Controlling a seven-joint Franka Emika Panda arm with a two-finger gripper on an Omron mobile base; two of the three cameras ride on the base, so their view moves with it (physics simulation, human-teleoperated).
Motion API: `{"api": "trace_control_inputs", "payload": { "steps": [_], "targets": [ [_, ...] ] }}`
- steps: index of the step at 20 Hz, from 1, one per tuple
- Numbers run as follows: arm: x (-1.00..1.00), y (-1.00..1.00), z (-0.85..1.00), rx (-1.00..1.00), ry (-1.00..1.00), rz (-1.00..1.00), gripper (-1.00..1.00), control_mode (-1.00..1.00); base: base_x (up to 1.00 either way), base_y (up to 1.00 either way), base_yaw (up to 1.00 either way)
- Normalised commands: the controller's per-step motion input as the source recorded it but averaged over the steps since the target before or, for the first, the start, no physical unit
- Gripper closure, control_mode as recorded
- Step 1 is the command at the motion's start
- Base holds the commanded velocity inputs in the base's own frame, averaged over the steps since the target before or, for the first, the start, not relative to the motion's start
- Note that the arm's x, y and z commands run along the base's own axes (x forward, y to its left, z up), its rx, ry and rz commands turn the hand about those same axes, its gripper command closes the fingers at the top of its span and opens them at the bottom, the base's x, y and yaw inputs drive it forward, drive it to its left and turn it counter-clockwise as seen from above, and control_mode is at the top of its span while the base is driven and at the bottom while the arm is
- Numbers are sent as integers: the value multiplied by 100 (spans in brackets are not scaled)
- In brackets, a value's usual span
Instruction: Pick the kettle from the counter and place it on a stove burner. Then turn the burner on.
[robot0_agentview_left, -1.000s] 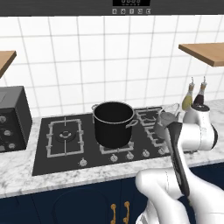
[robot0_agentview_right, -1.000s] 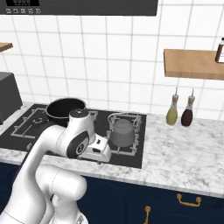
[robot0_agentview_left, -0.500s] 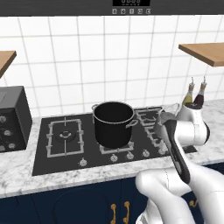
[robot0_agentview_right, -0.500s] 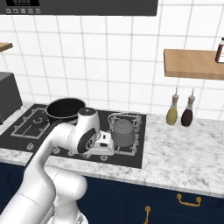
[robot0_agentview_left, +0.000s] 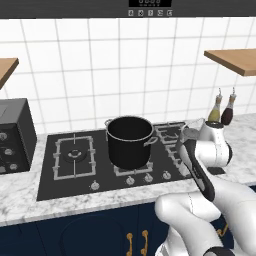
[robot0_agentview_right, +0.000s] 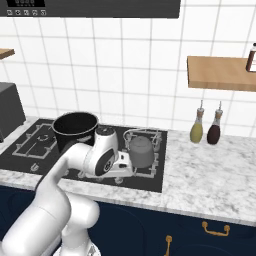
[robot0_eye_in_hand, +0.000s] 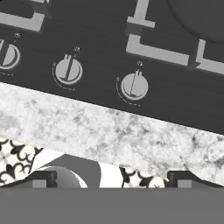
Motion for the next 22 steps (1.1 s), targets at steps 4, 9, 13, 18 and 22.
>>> {"api": "trace_control_inputs", "payload": {
  "steps": [4,9,13,18,22],
  "targets": [
    [9,-6,-13,0,0,0,-100,-100,0,0,0],
    [20,-4,-2,2,0,-4,-100,-100,0,0,0],
    [24,0,-4,2,0,-12,-100,-100,0,0,0],
    [20,0,-14,1,0,-14,-100,-100,0,0,0],
    [12,0,-24,0,0,-8,-100,-100,0,0,0]
  ]
}}
